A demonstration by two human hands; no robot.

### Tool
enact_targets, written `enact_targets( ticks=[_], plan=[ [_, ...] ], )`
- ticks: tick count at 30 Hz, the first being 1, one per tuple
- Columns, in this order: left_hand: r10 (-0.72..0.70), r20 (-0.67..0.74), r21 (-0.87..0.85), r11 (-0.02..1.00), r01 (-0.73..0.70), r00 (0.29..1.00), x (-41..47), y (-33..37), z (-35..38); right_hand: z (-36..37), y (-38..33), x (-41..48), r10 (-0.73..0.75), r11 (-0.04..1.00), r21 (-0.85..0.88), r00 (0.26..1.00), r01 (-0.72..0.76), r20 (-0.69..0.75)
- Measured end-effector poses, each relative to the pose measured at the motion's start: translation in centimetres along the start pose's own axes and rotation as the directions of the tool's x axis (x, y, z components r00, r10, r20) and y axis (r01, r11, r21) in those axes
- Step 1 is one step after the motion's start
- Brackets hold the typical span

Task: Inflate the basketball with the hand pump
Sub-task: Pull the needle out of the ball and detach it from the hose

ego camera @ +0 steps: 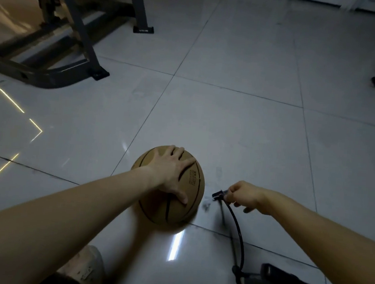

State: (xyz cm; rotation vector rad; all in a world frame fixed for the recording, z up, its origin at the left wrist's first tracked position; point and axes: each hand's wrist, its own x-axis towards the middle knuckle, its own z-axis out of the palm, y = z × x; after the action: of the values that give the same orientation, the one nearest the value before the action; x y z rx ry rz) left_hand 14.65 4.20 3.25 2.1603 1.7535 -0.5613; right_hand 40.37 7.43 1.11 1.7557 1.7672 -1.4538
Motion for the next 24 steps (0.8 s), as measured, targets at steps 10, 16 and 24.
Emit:
enact_targets(
  ticks=[10, 16, 24],
  plan=[
    [0.096, -0.129, 0.075, 0.993, -0.086, 0.987, -1.5, 2.4, 0.0, -1.2, 2.3, -4.6, 0.03, 0.999, 0.027, 0.999, -0.029, -0.019],
    [0.125, -0.25, -0.327, 0.922, -0.205, 0.96, -1.8, 12.8, 1.3, -1.9, 2.1, -11.3, -0.1, 0.993, 0.036, 0.976, 0.108, -0.192],
    [0.023, 0.532, -0.845, 0.079, 0.529, 0.847, 2.1, 19.6, 4.8, -1.6, 4.7, -17.2, -0.12, 0.991, 0.022, 0.937, 0.134, -0.328]
  ],
)
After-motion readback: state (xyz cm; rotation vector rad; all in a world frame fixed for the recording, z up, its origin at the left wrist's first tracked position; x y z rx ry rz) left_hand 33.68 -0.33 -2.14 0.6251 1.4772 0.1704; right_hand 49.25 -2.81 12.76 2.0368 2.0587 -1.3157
